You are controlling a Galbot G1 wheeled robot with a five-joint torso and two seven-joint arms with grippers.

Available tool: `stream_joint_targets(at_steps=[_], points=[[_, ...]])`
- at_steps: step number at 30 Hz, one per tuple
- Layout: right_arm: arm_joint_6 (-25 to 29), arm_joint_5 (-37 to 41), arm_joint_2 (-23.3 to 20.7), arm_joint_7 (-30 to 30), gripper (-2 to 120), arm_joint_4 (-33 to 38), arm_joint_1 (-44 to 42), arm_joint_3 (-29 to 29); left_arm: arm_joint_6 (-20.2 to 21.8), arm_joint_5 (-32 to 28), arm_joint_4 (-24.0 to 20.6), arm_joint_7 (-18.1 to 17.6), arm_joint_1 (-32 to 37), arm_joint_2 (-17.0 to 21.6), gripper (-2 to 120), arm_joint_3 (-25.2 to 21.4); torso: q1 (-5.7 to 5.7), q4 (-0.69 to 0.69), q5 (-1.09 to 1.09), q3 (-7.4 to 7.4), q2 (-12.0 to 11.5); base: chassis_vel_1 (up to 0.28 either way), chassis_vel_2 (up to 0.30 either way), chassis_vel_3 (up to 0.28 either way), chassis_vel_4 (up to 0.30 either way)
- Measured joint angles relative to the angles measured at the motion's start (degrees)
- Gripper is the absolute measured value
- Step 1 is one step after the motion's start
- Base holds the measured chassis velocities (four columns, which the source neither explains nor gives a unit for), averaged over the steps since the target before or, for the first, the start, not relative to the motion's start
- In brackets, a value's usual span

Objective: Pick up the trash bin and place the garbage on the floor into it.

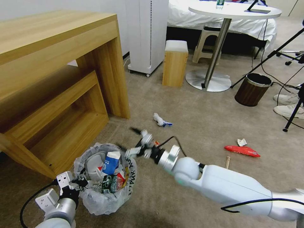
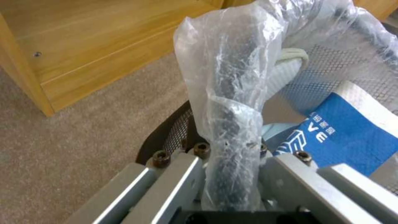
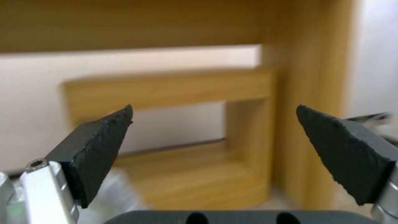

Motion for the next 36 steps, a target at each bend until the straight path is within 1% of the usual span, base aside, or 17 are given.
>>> stream_joint_targets(at_steps=[1, 3, 4, 5, 7, 9, 11, 13, 16, 17, 19, 20, 23, 24, 27, 31, 36], points=[[0.0, 0.0, 0.0, 0.0, 100, 0.0, 0.0, 0.0, 0.0, 0.0, 0.0, 0.0, 0.0, 0.0, 0, 0.0, 0.0, 0.0, 0.0, 0.0, 0.0, 0.0, 0.0, 0.0, 0.0], [-0.97, 0.74, -0.98, 1.25, 100, 1.39, -2.13, 5.52, -0.01, 0.1, -0.01, 0.03, 0.05, 0.15, 0, -0.01, 0.0, 0.0, 0.0, 0.0, 0.0, 0.0, 0.0, 0.0, 0.0], [-0.97, 0.74, -0.98, 1.25, 100, 1.39, -2.13, 5.52, -0.01, 0.1, -0.01, 0.03, 0.05, 0.15, 0, -0.01, 0.0, 0.0, 0.0, 0.0, 0.0, 0.0, 0.0, 0.0, 0.0], [-1.81, 1.11, -1.68, 2.56, 100, 2.36, -3.96, 10.03, -0.05, 0.31, -0.02, 0.04, 0.11, 0.26, 0, -0.02, 0.0, 0.0, 0.0, 0.0, 0.0, 0.0, 0.0, 0.0, 0.0], [-3.1, 1.55, -2.47, 4.72, 100, 3.48, -6.52, 15.9, -0.18, 0.47, -0.09, 0.09, 0.26, 0.47, 0, -0.04, 0.0, 0.0, 0.0, 0.0, 0.0, 0.0, 0.0, 0.0, 0.0], [-3.39, 1.61, -2.63, 5.34, 100, 3.71, -7.18, 17.32, -0.21, 0.47, -0.14, 0.1, 0.3, 0.54, 0, -0.06, 0.0, 0.0, 0.0, 0.0, 0.0, 0.0, 0.0, 0.0, 0.0], [-5.07, 1.91, -3.48, 8.26, 100, 4.69, -10.5, 23.45, -0.42, 0.53, -0.19, 0.26, 0.42, 0.9, 0, -0.35, 0.0, 0.0, 0.01, 0.0, 0.0, 0.0, 0.0, 0.0, 0.0], [-5.36, 2.12, -3.87, 9.08, 100, 4.94, -11.43, 24.9, -0.49, 0.56, -0.19, 0.31, 0.47, 1.01, 0, -0.43, 0.0, 0.0, 0.0, 0.0, 0.0, 0.0, 0.0, 0.0, 0.0], [-7.23, 2.5, -5.48, 12.34, 100, 5.55, -15.04, 30.67, -0.86, 0.69, -0.23, 0.6, 0.92, 1.12, 0, -0.71, 0.0, 0.01, 0.01, 0.0, 0.0, 0.0, 0.0, 0.0, 0.0], [-7.23, 2.5, -5.48, 12.34, 100, 5.55, -15.04, 30.67, -0.86, 0.69, -0.23, 0.6, 0.92, 1.12, 0, -0.71, 0.0, 0.01, 0.01, 0.0, 0.0, 0.0, 0.0, 0.0, 0.0], [-9.11, 1.27, -7.17, 14.74, 100, 5.58, -18.32, 35.83, -0.97, 0.75, -0.38, 0.66, 1.0, 1.2, 0, -0.77, 0.0, 0.0, 0.01, 0.0, 0.0, 0.0, 0.0, 0.0, 0.0], [-9.11, 1.27, -7.17, 14.74, 100, 5.58, -18.32, 35.83, -0.97, 0.75, -0.38, 0.66, 1.0, 1.2, 0, -0.77, 0.0, 0.0, 0.01, 0.0, 0.0, 0.0, 0.0, 0.0, 0.0], [-11.39, -2.27, -8.31, 19.44, 100, 4.93, -21.98, 40.27, -1.33, 1.25, -0.5, 0.94, 1.19, 1.12, 0, -0.89, 0.0, 0.01, 0.0, 0.0, 0.0, 0.0, 0.0, 0.0, 0.0], [-11.39, -2.27, -8.31, 19.44, 100, 4.93, -21.98, 40.27, -1.33, 1.25, -0.5, 0.94, 1.19, 1.12, 0, -0.89, 0.0, 0.01, 0.0, 0.0, 0.0, 0.0, 0.0, 0.0, 0.0], [-14.3, -6.33, -8.13, 24.81, 100, 4.75, -26.09, 43.89, -1.39, 1.36, -0.53, 0.97, 1.01, 1.35, 0, -1.0, 0.0, 0.0, 0.0, 0.0, 0.0, 0.0, 0.0, 0.0, 0.0], [-17.43, -8.24, -7.35, 28.34, 100, 4.62, -29.08, 46.34, -1.4, 1.33, -0.46, 1.0, 0.86, 1.7, 0, -1.24, 0.0, 0.0, 0.0, 0.0, 0.0, 0.0, 0.0, 0.0, 0.0], [-17.69, -9.09, -6.25, 30.49, 100, 4.32, -31.34, 48.11, -1.4, 1.3, -0.12, 0.99, 0.94, 1.97, 0, -1.29, 0.0, 0.0, -0.01, 0.0, 0.0, 0.0, 0.0, 0.0, 0.0]])
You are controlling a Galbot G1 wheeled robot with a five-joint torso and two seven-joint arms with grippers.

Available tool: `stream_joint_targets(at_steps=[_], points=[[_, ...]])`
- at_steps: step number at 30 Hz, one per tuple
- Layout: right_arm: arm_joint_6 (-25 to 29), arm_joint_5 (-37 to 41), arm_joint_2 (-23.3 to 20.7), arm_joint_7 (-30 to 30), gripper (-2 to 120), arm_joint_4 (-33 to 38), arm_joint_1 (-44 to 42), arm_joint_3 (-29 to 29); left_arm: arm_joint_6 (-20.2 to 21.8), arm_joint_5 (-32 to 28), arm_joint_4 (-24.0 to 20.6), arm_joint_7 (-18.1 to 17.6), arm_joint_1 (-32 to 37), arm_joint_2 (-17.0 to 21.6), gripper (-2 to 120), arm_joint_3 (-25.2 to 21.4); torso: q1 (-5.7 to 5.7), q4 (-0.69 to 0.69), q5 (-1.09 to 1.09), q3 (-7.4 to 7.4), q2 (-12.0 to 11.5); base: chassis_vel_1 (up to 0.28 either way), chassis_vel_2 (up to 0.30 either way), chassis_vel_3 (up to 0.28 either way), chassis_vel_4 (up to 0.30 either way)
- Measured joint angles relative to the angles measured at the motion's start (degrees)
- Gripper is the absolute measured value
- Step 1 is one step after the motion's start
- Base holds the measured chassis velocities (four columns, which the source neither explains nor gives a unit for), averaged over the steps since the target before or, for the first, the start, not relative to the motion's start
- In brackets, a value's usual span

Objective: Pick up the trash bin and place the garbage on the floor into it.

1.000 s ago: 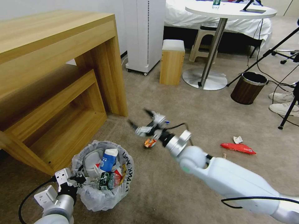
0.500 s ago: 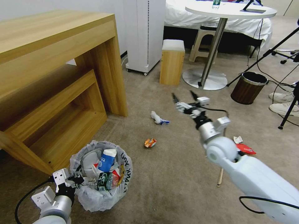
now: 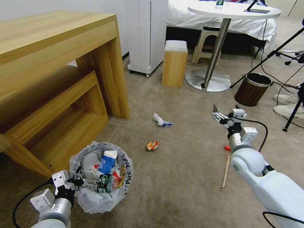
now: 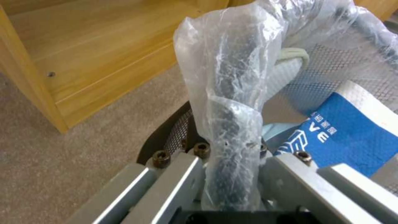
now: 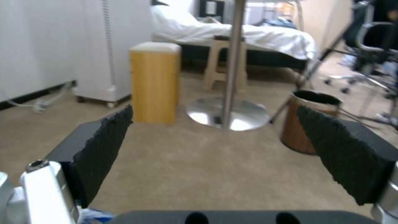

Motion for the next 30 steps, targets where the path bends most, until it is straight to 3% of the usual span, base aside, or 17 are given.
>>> stream_joint_targets(at_steps=[15, 30], points=[[3.28, -2.96, 2.14, -1.67, 100, 1.0, -8.09, 6.57, 0.18, -0.13, 0.81, -0.04, -0.2, 0.51, 0, 0.42, 0.0, 0.0, -0.01, 0.0, 0.0, 0.0, 0.0, 0.0, 0.0], [4.59, -4.43, 3.11, -2.78, 100, 0.86, -8.91, 6.61, 0.1, -0.2, 0.32, -0.03, 0.34, 0.59, 0, 0.17, 0.0, 0.0, 0.0, 0.0, 0.0, 0.0, 0.0, 0.0, 0.0]])
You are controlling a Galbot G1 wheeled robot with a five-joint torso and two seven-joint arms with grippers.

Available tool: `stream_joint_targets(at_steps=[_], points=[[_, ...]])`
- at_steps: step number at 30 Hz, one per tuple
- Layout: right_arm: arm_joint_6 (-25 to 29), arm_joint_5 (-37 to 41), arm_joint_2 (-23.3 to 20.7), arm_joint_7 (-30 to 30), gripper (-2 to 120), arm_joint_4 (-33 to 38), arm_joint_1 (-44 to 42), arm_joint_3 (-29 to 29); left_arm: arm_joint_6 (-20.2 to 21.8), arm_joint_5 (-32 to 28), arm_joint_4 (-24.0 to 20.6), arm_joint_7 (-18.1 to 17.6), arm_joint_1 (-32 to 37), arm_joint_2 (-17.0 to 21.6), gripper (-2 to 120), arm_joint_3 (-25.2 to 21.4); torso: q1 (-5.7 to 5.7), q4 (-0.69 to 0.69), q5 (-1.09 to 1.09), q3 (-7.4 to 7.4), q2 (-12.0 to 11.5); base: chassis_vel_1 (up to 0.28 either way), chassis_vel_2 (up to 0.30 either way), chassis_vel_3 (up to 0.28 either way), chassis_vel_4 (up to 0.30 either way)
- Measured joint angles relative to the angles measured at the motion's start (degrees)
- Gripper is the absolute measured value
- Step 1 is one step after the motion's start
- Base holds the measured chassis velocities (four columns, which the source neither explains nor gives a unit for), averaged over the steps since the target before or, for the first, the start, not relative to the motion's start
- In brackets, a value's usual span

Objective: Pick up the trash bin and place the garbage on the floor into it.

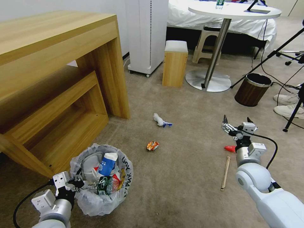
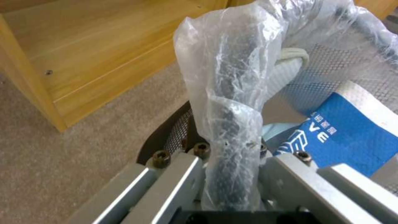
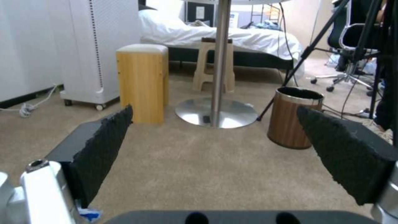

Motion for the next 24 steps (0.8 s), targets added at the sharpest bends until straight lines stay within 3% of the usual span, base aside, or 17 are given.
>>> stream_joint_targets(at_steps=[24], points=[[0.59, -0.69, 0.16, -0.53, 100, -0.62, 0.45, -1.14, -0.27, 0.01, 0.14, 0.04, 0.12, -0.13, 0, -0.09, 0.0, 0.0, 0.0, 0.0, 0.0, -0.042, 0.045, 0.042, -0.042]])
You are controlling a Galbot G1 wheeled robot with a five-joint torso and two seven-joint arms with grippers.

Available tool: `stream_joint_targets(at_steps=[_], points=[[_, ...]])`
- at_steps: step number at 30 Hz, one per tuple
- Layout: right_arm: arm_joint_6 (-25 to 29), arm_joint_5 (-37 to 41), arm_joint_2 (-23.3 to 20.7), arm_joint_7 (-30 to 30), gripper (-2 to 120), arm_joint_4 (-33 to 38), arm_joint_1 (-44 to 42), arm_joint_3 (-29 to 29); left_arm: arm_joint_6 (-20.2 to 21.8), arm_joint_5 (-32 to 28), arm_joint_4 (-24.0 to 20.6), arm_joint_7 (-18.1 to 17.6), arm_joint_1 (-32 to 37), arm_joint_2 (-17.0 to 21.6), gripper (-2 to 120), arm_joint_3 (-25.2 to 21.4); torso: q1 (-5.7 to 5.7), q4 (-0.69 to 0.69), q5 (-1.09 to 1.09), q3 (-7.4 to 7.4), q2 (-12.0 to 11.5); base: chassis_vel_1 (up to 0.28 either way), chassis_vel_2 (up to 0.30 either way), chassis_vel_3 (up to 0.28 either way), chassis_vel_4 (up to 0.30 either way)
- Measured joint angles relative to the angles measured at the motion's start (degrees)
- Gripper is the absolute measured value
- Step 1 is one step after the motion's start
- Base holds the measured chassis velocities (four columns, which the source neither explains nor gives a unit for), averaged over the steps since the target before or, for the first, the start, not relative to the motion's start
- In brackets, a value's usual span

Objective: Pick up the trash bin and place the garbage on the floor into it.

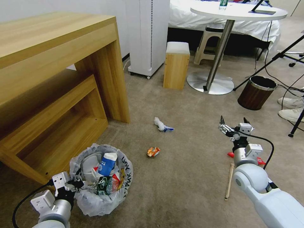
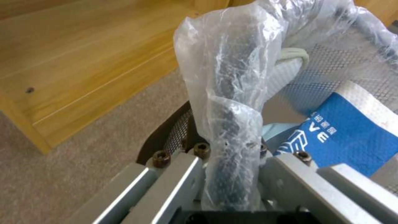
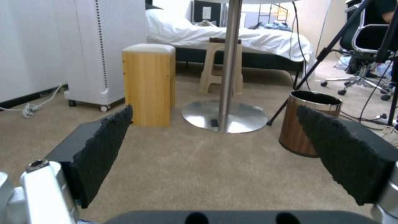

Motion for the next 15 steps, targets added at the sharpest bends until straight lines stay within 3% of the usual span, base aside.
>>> stream_joint_targets(at_steps=[15], points=[[1.63, -0.34, 0.44, -0.59, 100, -0.23, 0.3, -0.84, -0.22, 0.03, 0.09, -0.07, 0.04, 0.09, 0, -0.4, 0.0, 0.0, 0.0, 0.01, 0.0, -0.081, 0.074, 0.073, -0.075]])
